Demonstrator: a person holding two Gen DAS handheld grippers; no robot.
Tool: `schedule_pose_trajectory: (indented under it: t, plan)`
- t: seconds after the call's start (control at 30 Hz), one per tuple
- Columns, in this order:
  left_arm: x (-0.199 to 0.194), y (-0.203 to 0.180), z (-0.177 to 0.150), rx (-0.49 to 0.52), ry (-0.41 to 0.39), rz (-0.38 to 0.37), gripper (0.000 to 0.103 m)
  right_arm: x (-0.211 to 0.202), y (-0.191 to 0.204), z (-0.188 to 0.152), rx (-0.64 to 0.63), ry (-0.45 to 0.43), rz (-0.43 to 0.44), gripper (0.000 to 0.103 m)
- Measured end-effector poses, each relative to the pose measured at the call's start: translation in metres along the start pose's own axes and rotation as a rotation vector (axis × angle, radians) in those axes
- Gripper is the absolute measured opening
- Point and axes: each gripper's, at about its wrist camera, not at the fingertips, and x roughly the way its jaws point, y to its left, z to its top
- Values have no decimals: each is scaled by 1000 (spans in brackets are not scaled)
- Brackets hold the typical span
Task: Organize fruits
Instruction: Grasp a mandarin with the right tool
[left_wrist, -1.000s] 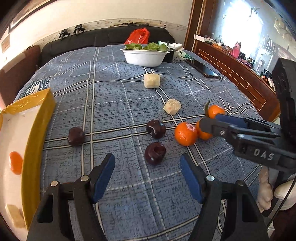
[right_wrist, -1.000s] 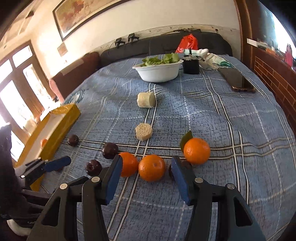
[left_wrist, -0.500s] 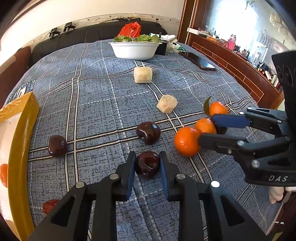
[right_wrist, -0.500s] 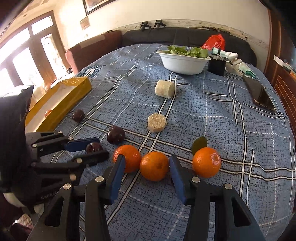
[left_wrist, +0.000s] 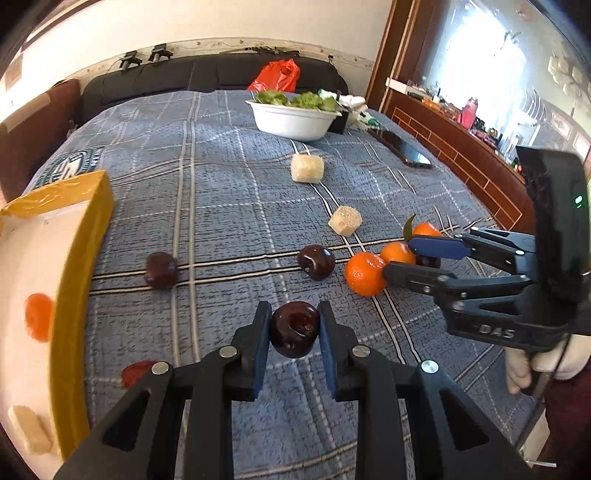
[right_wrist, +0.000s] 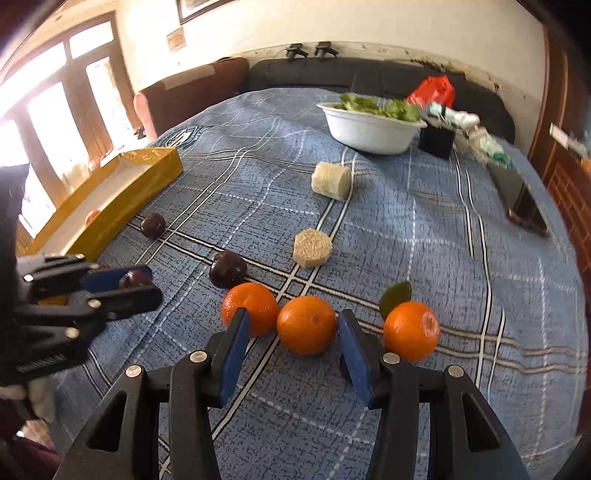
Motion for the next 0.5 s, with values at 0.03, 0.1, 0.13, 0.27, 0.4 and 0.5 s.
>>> schedule_pose_trajectory:
  t: [0.03,0.1,0.13,0.27,0.4,0.5]
  plan:
    - [-5,2,-1,-9,-6,-1,24,0,1,1,-16,-3,-14,54]
    - [-11,7,-2,-25,-12,-5,24,1,3,5,-43,-5,-27,54]
    - [-15,9,-2,-34,-17,-9,24,2,0,6,-23,6,9,55]
    - [-28,16,-5,-56,-40,-11,24,12,-34,10,197,54,119,57]
    - [-37,20,-9,-66,-53,-12,24,10,-55,7,335,39,223,57]
    - [-41,26,-11,-90,-60,-16,24,6,-50,6,283,50,160,56]
